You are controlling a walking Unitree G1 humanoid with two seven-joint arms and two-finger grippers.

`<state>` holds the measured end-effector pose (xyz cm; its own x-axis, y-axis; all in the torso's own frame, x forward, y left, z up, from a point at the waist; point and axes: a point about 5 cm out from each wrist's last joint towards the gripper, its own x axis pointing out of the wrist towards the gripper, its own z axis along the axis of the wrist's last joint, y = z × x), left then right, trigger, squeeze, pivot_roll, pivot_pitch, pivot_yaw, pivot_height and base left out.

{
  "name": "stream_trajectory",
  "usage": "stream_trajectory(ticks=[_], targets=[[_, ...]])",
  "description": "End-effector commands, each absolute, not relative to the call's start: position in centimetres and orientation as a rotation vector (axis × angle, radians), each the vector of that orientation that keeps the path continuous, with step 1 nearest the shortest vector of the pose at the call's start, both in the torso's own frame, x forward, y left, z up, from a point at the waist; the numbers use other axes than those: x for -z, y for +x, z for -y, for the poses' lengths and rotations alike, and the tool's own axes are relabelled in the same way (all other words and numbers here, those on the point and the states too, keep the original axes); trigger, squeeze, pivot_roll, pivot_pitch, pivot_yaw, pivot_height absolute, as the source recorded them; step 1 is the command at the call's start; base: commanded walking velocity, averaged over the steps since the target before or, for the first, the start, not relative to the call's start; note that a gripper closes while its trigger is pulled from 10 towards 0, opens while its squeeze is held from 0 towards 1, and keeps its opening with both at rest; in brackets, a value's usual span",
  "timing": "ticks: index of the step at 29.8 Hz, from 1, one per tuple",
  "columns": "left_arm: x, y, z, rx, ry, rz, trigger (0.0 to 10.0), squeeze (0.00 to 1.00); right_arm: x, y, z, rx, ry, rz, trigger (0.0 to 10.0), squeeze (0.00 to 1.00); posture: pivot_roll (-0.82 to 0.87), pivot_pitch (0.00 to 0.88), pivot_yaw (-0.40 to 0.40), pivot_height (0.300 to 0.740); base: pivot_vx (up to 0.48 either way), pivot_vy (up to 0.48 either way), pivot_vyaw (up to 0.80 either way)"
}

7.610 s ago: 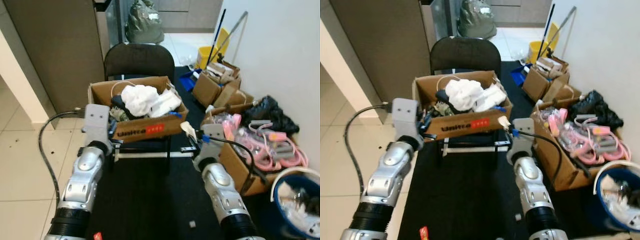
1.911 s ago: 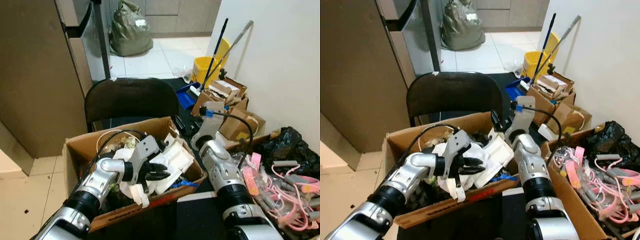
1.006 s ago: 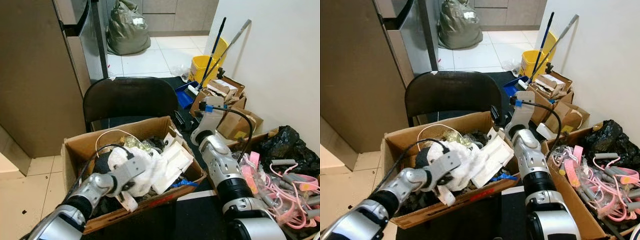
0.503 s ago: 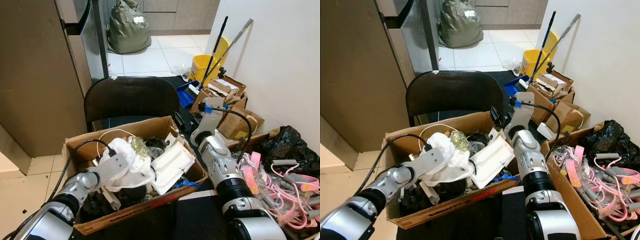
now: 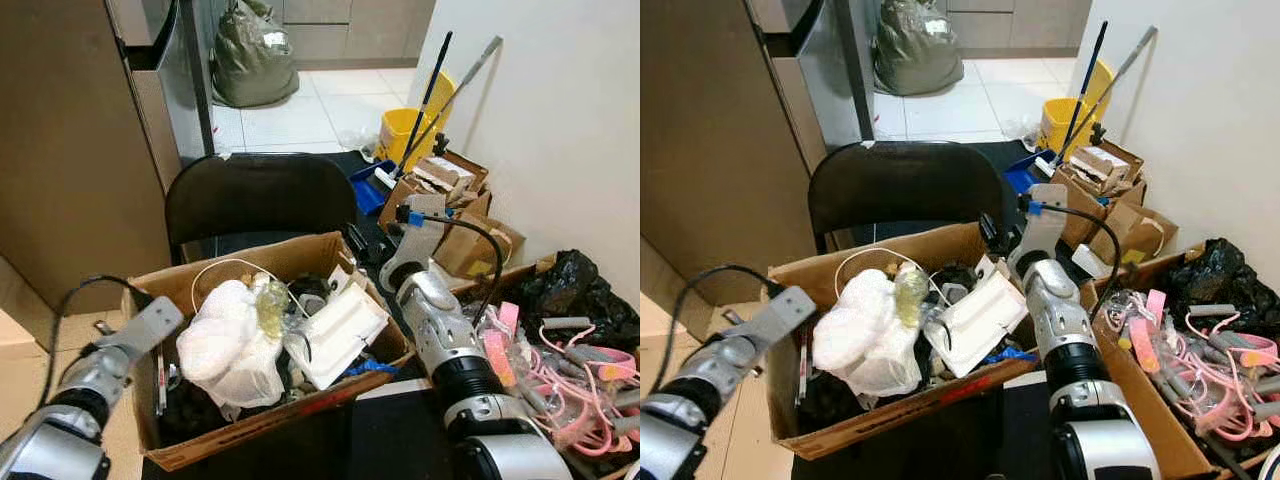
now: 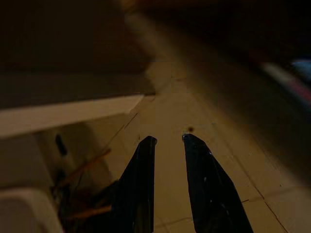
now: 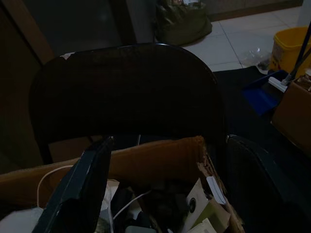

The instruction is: Picking trash to rubbish bin

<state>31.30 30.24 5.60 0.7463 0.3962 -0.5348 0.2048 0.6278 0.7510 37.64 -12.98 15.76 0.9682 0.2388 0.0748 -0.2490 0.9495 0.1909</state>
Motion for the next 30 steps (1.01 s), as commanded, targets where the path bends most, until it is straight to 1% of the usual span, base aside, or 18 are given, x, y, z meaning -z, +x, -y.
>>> stream_trajectory(ticks=[1, 3, 4, 5, 7, 8, 10, 13, 14, 15, 17, 19, 21, 23, 25, 26, 28, 30], targets=[[-7.0, 31.6, -31.5, -0.199, 0.898, -0.714, 10.0, 0.0, -16.0, 37.7, 13.0, -0.249, 0.216, 0.06, 10.0, 0.0, -0.04, 0.112, -0.029, 0.74, 0.0, 0.0, 0.0], [-9.2, 32.4, -32.6, -0.301, 0.9, -0.597, 10.0, 0.0, -16.0, 37.7, 12.9, -0.251, 0.219, 0.061, 10.0, 0.0, -0.04, 0.112, -0.029, 0.74, 0.0, 0.0, 0.0], [-10.5, 33.2, -32.3, -0.316, 0.89, -0.486, 10.0, 0.01, -16.0, 37.7, 12.9, -0.252, 0.22, 0.062, 10.0, 0.0, -0.04, 0.103, -0.033, 0.74, 0.0, 0.0, 0.0], [-10.5, 33.2, -32.3, -0.316, 0.89, -0.486, 10.0, 0.01, -16.0, 37.7, 12.9, -0.252, 0.22, 0.062, 10.0, 0.0, -0.04, 0.103, -0.033, 0.74, 0.0, 0.0, 0.0], [-12.2, 34.6, -30.5, -0.27, 0.822, -0.296, 10.0, 0.02, -16.0, 37.7, 12.8, -0.257, 0.223, 0.063, 10.0, 0.0, -0.04, 0.101, -0.035, 0.74, 0.0, 0.0, 0.0], [-12.2, 34.6, -30.5, -0.27, 0.822, -0.296, 10.0, 0.02, -16.0, 37.7, 12.8, -0.257, 0.223, 0.063, 10.0, 0.0, -0.04, 0.101, -0.035, 0.74, 0.0, 0.0, 0.0], [-13.4, 35.8, -28.0, -0.174, 0.689, -0.145, 10.0, 0.03, -16.0, 37.7, 12.7, -0.262, 0.223, 0.064, 10.0, 0.0, -0.04, 0.1, -0.033, 0.74, 0.0, 0.0, 0.0], [-14.3, 36.9, -23.3, 0.069, 0.515, 0.003, 10.0, 0.0, -15.9, 37.8, 12.8, -0.262, 0.21, 0.059, 10.0, 0.0, -0.04, 0.104, -0.033, 0.74, 0.0, 0.0, 0.0], [-14.3, 36.9, -23.3, 0.069, 0.515, 0.003, 10.0, 0.0, -15.9, 37.8, 12.8, -0.262, 0.21, 0.059, 10.0, 0.0, -0.04, 0.104, -0.033, 0.74, 0.0, 0.0, 0.0], [-14.2, 37.0, -21.7, 0.162, 0.479, 0.018, 10.0, 0.0, -15.9, 37.7, 12.9, -0.26, 0.206, 0.056, 10.0, 0.0, -0.04, 0.106, -0.034, 0.74, 0.0, 0.0, 0.0], [-12.7, 36.5, -18.3, 0.412, 0.5, -0.013, 10.0, 0.0, -15.6, 37.6, 13.0, -0.258, 0.2, 0.053, 10.0, 0.0, -0.04, 0.11, -0.032, 0.74, 0.0, 0.0, 0.0], [-11.3, 35.7, -16.4, 0.579, 0.492, -0.068, 10.0, 0.0, -15.5, 37.5, 13.1, -0.256, 0.19, 0.053, 10.0, 0.0, -0.05, 0.111, -0.03, 0.74, 0.0, 0.0, 0.0], [-10.7, 35.5, -16.0, 0.621, 0.482, -0.097, 10.0, 0.03, -15.5, 37.5, 13.1, -0.256, 0.188, 0.053, 10.0, 0.0, -0.05, 0.111, -0.03, 0.74, 0.0, 0.0, 0.0], [-9.7, 35.1, -15.8, 0.67, 0.5, -0.156, 10.0, 0.02, -15.5, 37.5, 13.2, -0.257, 0.18, 0.055, 10.0, 0.0, -0.05, 0.111, -0.03, 0.74, 0.0, 0.0, 0.0], [-7.1, 33.9, -16.2, 0.741, 0.561, -0.315, 10.0, 0.02, -15.4, 37.4, 13.3, -0.265, 0.154, 0.057, 10.0, 0.0, -0.05, 0.115, -0.026, 0.74, 0.0, 0.0, 0.0], [-7.1, 33.9, -16.2, 0.741, 0.561, -0.315, 10.0, 0.02, -15.4, 37.4, 13.3, -0.265, 0.154, 0.057, 10.0, 0.0, -0.05, 0.115, -0.026, 0.74, 0.0, 0.0, 0.0], [-5.5, 33.0, -17.5, 0.74, 0.635, -0.425, 10.0, 0.02, -15.2, 37.2, 13.4, -0.277, 0.128, 0.05, 10.0, 0.0, -0.05, 0.119, -0.028, 0.74, 0.0, 0.0, 0.0], [-5.2, 32.8, -17.9, 0.735, 0.656, -0.443, 10.0, 0.02, -15.1, 37.2, 13.4, -0.28, 0.124, 0.047, 10.0, 0.0, -0.05, 0.119, -0.028, 0.74, 0.0, 0.0, 0.0]])
